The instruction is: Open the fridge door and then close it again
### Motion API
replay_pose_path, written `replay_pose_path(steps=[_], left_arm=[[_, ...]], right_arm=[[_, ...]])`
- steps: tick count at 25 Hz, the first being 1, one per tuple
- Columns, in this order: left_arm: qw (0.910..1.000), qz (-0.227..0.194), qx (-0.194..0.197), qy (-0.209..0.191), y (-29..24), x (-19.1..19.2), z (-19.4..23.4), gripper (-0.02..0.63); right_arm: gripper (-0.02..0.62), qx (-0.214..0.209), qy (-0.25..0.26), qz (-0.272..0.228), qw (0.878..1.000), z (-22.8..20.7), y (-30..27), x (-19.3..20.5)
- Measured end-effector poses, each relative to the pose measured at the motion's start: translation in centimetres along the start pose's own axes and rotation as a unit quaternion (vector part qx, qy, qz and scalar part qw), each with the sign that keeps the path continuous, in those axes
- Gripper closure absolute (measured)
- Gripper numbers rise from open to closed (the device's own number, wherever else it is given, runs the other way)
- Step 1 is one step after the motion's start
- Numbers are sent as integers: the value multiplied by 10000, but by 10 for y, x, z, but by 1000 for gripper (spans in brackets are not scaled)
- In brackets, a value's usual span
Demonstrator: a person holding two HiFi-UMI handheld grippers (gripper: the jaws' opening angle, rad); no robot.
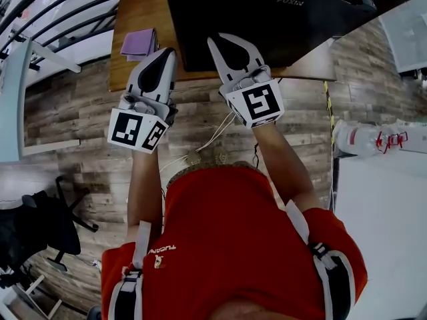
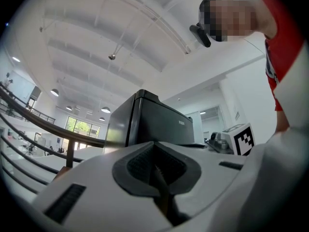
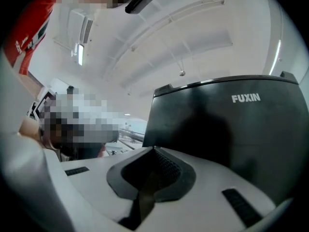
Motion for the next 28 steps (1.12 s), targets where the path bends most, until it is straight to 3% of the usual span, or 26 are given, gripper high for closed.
replay_pose_path(steps=[4,9,28], left_arm=[[10000,17,-8,-78,2,-2,-8,597],[9999,77,-22,-130,7,-1,-16,597],[9997,-30,122,-200,4,-13,-28,597]], right_arm=[[569,-387,-401,-51,9984,12,12,-5],[571,-573,-685,-93,9960,24,24,-6],[571,-600,-354,-232,9973,37,36,-20]])
Point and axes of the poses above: the fingertips, and each gripper's own axes: y backward along the fingers, z to its left, x out of its underside, the point moved 5 cm from there along y, backward along the fingers, and after that the axes turned 10 degrees about -y, right-handed, at the moved point
